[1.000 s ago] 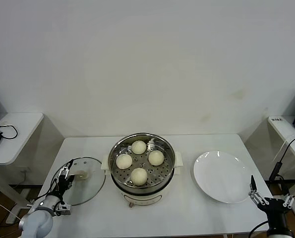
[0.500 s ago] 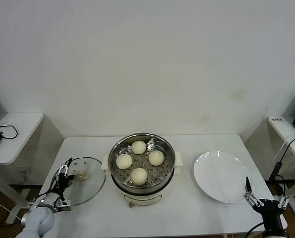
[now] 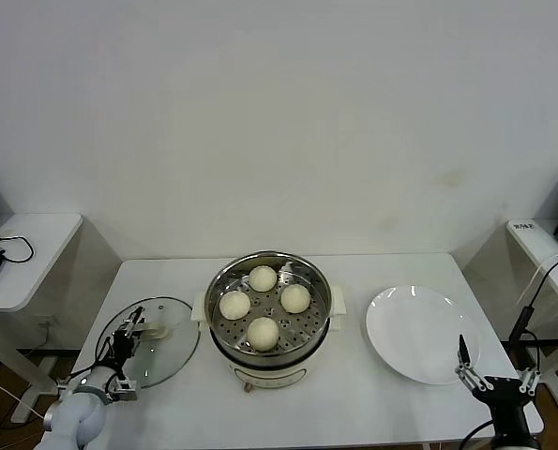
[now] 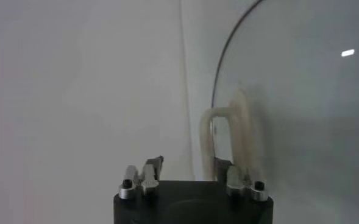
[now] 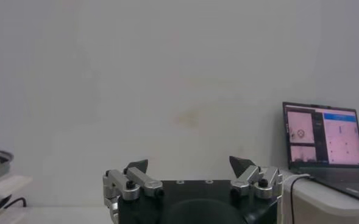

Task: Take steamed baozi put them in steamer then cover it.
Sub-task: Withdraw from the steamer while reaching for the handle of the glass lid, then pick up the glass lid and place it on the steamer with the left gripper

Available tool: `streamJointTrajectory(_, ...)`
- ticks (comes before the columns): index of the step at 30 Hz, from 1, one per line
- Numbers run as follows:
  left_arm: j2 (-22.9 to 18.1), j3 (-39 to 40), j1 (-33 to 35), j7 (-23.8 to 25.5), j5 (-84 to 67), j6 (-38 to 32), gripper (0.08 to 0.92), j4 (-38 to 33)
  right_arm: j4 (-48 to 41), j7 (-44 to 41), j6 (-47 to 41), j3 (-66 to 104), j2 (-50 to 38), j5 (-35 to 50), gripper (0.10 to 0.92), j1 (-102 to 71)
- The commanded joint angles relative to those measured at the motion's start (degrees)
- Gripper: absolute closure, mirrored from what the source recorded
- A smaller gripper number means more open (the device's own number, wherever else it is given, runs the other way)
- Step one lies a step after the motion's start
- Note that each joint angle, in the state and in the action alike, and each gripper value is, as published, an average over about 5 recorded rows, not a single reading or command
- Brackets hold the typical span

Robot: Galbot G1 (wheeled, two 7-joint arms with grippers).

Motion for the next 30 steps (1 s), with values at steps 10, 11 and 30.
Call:
streamJointTrajectory(10, -1.3, -2.0, 1.9, -6.3, 0.4, 1.9, 0.846, -3.0, 0.2, -0.2, 0.1, -0.3, 0.0, 0.0, 0.202, 0.0)
streamJointTrajectory(11, -1.3, -2.3, 2.3, -6.9, 0.3, 2.0, 0.854, -3.9, 0.2, -0.3, 0.1, -0.3, 0.0, 0.0, 0.203, 0.1)
streamJointTrajectory(30, 3.5, -15.5, 19.5, 5.4, -8.1, 11.0, 0.856, -35.0, -1.5, -0.9, -0.1, -3.1, -3.2, 0.0, 0.203, 1.4)
